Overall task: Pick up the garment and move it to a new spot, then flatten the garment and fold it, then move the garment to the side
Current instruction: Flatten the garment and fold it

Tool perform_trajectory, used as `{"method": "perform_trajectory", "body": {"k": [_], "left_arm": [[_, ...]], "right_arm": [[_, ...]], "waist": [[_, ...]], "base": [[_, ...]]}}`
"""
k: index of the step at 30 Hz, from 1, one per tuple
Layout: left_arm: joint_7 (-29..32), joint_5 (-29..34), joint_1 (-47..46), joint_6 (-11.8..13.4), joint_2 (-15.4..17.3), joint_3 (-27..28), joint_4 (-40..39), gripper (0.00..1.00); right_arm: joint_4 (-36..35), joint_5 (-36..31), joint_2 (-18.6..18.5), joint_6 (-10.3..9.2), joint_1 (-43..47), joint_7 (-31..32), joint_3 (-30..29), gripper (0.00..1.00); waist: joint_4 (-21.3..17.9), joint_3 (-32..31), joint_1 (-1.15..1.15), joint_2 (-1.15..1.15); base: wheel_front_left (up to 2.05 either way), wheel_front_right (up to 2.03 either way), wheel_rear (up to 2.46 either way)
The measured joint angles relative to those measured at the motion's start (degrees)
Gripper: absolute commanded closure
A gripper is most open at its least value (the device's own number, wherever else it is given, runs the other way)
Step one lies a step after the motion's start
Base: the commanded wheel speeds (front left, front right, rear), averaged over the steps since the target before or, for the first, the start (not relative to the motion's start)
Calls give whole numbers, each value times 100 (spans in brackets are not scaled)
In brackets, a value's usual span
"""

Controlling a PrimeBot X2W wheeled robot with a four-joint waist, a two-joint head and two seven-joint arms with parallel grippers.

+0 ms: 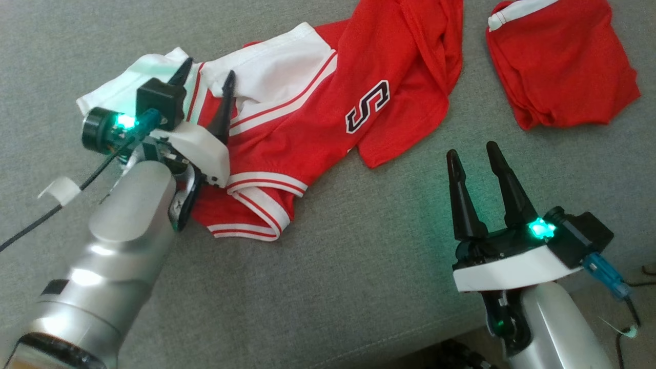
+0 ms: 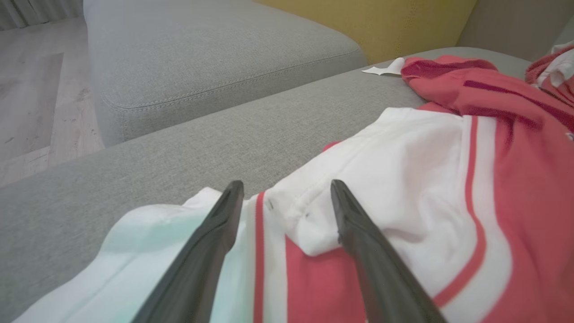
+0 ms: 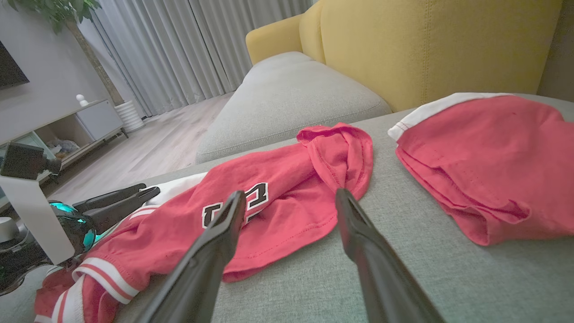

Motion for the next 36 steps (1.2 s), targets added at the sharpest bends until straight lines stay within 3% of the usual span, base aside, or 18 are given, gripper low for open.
{"method": "perform_trajectory", "body": {"k": [10,11,12,15,30,36], "left_arm": [[-124,-3,-152,-157,-174,-37,423,0],[-124,-3,-173,-181,-177,-46,461,7],[-123,-4,-193,-188,-181,-55,499,49],[-124,-8,-233,-231,-189,-60,591,100],[-531,-194,-631,-414,-165,32,391,100],[-21,-158,-1749,-535,491,180,178,100]], "right_arm": [[1,-1,0,-1,0,0,44,0],[1,-1,0,-1,0,0,44,0],[2,-1,0,-1,0,0,45,0],[4,-1,0,-1,0,0,52,0],[90,0,0,-1,0,0,46,0],[113,87,0,-1,-1,0,193,0]], "waist": [[6,-12,0,0],[2,-10,0,0],[-2,-9,0,0],[-9,-9,0,0],[100,-308,-1,0],[-8,-384,0,0]], "base": [[0,0,0],[0,0,0],[0,0,0],[0,0,0],[0,0,0],[0,0,0]]}}
